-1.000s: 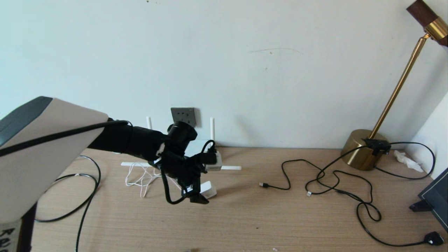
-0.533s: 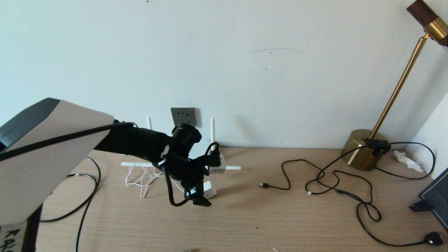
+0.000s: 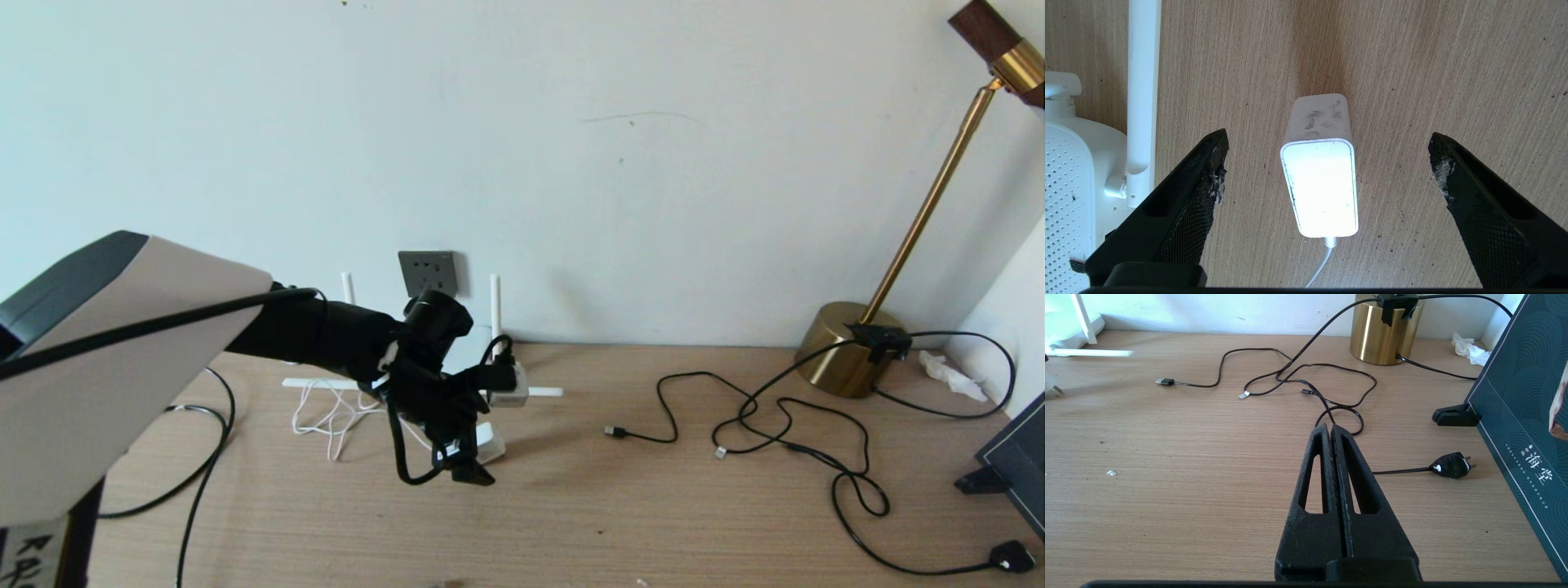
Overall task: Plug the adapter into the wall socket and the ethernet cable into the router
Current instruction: Pick up plug
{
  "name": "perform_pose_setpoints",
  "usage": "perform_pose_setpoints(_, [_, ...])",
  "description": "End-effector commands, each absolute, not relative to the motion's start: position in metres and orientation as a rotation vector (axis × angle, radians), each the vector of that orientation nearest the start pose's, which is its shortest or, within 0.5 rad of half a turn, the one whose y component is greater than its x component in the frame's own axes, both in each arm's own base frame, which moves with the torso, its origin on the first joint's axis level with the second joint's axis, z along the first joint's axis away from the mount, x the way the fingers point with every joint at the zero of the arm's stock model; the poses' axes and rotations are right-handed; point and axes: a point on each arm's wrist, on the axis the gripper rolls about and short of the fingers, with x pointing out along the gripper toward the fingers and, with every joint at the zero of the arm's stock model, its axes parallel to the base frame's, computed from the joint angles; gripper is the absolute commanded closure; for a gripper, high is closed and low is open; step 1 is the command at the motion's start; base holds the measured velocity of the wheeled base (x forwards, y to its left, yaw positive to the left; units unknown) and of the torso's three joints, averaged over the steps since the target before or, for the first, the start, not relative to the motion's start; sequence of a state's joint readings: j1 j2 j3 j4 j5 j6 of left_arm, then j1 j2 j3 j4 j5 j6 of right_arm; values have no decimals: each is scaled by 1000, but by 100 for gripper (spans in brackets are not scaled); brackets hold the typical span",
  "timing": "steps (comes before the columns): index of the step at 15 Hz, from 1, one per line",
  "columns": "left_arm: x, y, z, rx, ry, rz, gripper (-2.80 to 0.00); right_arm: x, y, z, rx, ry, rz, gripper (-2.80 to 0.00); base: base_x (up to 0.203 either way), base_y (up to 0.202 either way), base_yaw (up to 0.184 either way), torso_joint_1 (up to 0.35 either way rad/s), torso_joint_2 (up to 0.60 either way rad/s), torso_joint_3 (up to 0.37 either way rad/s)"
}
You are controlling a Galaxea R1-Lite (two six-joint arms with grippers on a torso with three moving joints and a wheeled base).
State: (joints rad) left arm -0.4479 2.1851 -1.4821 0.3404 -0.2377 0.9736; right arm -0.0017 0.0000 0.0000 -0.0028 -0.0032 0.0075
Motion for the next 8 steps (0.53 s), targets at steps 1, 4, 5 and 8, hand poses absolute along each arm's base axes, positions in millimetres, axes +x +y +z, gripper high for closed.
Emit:
perform_pose_setpoints(1, [364, -181, 101, 958, 674, -1097, -280, -23, 0, 76, 6, -3, -5, 0, 0, 0, 0, 0, 0, 0])
perform_pose_setpoints(4, [363, -180, 100, 957, 676, -1099, -280, -23, 0, 76, 8, -3, -5, 0, 0, 0, 0, 0, 0, 0])
perform_pose_setpoints(5, [363, -180, 100, 957, 676, -1099, -280, -23, 0, 76, 8, -3, -5, 0, 0, 0, 0, 0, 0, 0])
perform_pose_setpoints(8, [363, -180, 101, 955, 673, -1099, 0, -23, 0, 76, 8, -3, -5, 0, 0, 0, 0, 0, 0, 0])
